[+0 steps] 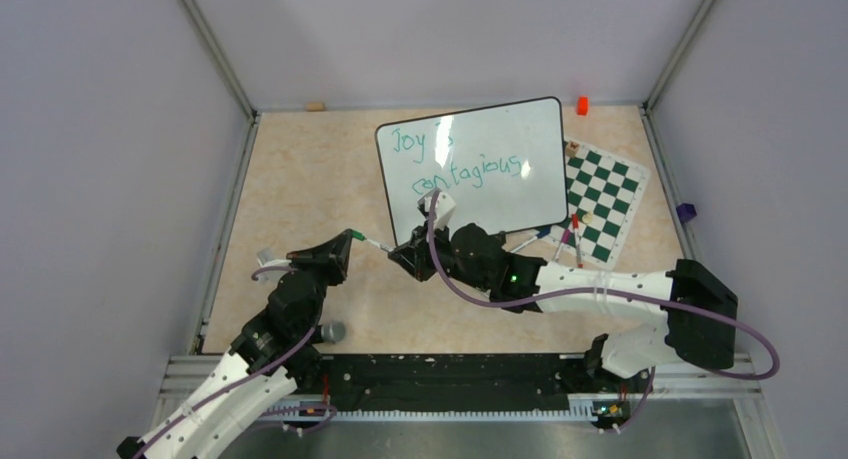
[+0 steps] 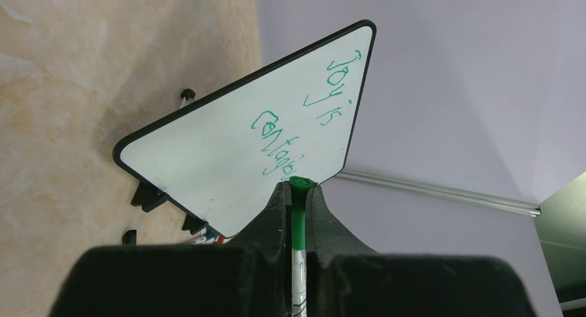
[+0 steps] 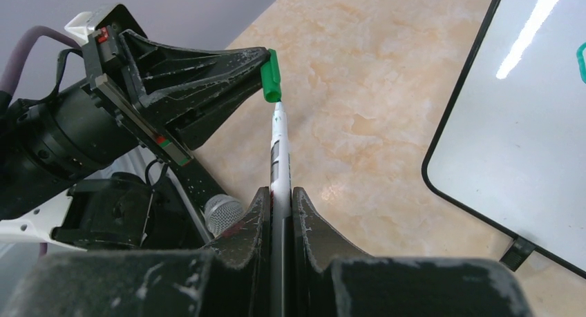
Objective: Write a sentence on the whiteboard
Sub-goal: Insert the whiteboard marker without the cap into the pen cap.
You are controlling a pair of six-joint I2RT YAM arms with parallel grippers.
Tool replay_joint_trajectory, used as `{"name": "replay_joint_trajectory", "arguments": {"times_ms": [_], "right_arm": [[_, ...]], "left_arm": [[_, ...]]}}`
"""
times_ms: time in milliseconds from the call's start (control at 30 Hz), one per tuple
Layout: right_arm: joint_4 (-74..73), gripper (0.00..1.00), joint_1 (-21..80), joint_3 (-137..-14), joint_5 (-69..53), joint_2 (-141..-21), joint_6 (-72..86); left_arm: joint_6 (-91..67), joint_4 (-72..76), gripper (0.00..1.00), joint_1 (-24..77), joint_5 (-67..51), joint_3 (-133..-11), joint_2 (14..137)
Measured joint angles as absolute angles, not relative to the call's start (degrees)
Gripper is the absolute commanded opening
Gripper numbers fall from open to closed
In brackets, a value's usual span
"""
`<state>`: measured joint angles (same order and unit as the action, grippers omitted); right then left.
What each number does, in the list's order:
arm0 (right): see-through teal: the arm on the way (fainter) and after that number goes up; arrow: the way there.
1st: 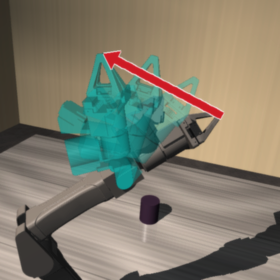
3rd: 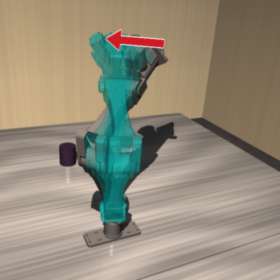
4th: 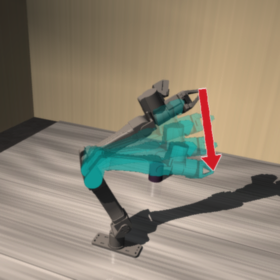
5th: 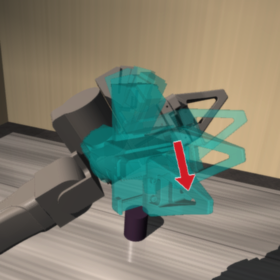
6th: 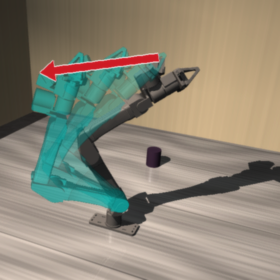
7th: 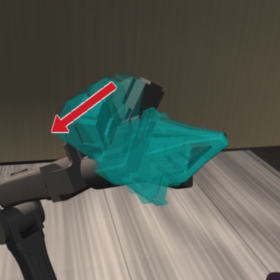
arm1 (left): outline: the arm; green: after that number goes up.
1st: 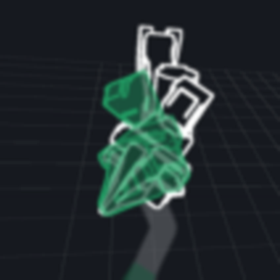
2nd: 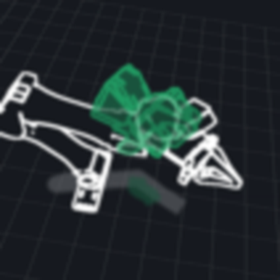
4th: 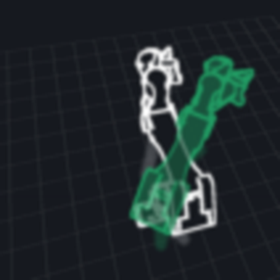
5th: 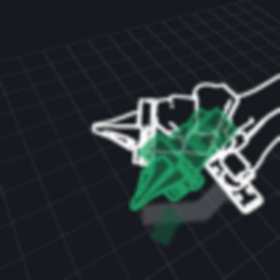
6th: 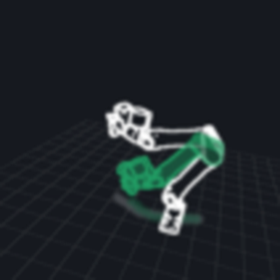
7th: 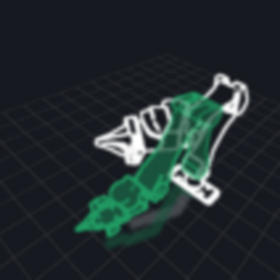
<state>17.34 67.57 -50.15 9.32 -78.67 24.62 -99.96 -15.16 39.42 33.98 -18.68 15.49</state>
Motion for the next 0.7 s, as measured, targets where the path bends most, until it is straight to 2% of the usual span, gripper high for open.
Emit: {"name": "replay_joint_trajectory", "arguments": {"times_ms": [700], "right_arm": [[16.88, 0.00, 67.75, -51.31, 9.15, -78.63, 24.45]], "left_arm": [[-100.03, -15.16, 0.00, 39.42, 33.85, -18.68, 15.62]]}}
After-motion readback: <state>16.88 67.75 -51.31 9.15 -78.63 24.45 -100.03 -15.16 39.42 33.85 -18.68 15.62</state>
